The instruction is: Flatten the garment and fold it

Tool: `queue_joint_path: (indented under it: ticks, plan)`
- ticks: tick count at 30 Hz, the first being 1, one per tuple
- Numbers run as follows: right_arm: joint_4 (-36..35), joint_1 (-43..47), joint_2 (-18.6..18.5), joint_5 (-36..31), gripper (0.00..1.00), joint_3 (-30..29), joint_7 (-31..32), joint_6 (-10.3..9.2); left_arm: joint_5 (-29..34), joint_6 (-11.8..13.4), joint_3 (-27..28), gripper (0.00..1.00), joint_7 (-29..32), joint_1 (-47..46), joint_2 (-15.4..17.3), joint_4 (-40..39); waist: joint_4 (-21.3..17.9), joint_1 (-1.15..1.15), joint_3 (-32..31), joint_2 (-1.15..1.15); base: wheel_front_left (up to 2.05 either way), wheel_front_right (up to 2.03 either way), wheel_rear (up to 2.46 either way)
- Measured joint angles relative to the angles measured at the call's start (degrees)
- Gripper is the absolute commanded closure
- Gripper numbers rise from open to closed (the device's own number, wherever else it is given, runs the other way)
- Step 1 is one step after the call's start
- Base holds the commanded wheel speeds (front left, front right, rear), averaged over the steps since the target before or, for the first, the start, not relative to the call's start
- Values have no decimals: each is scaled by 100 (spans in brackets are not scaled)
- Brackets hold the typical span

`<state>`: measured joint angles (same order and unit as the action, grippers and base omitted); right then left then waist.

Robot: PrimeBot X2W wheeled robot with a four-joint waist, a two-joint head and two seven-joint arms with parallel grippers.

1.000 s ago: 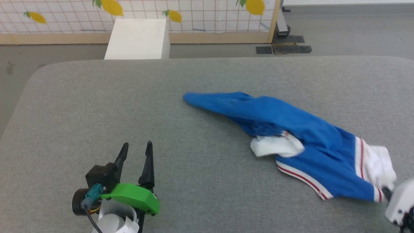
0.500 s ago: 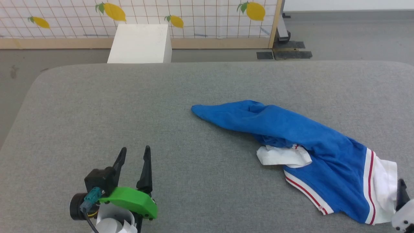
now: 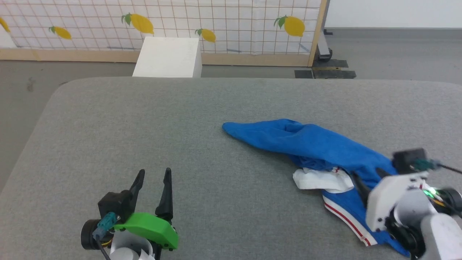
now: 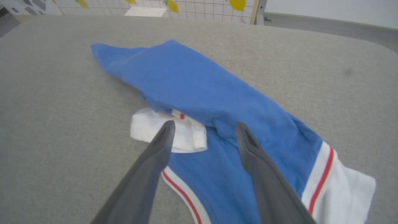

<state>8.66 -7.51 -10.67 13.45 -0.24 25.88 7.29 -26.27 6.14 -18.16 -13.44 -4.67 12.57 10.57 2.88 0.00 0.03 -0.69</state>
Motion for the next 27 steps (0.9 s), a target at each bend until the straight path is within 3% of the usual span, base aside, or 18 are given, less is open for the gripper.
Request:
queue_joint_path:
  ticks: [10, 15, 16, 17, 22, 27]
  plan:
    - [266, -1210, -867, 479, 0, 1859, 1148, 0, -1, -2, -81, 0, -9, -55, -59, 11, 250, 0, 283, 0, 0, 0, 0]
    - [708, -1701, -1171, 523, 0, 2226, 1204, 1, -1, -11, -74, 0, -36, -125, -97, 75, 359, 0, 449, 0, 0, 0, 0]
    - [822, -1802, -1214, 535, 56, 2288, 1225, 0, -1, -12, -70, 0, -52, -139, -109, 85, 375, 0, 485, 0, 0, 0, 0]
    - [931, -1886, -1240, 557, 99, 2335, 1210, 1, -1, -16, -68, 0, -53, -157, -119, 100, 387, 0, 517, 0, 0, 0, 0]
    - [1484, -2280, -1269, 621, 100, 2162, 879, 1, 0, -56, -62, 0, -83, -231, -144, 146, 412, 0, 642, 0, 0, 0, 0]
    - [2139, -2569, -1257, 661, 100, 1417, 509, 1, 1, -82, -56, 0, -87, -305, -162, 186, 392, 0, 721, 0, 0, 0, 0]
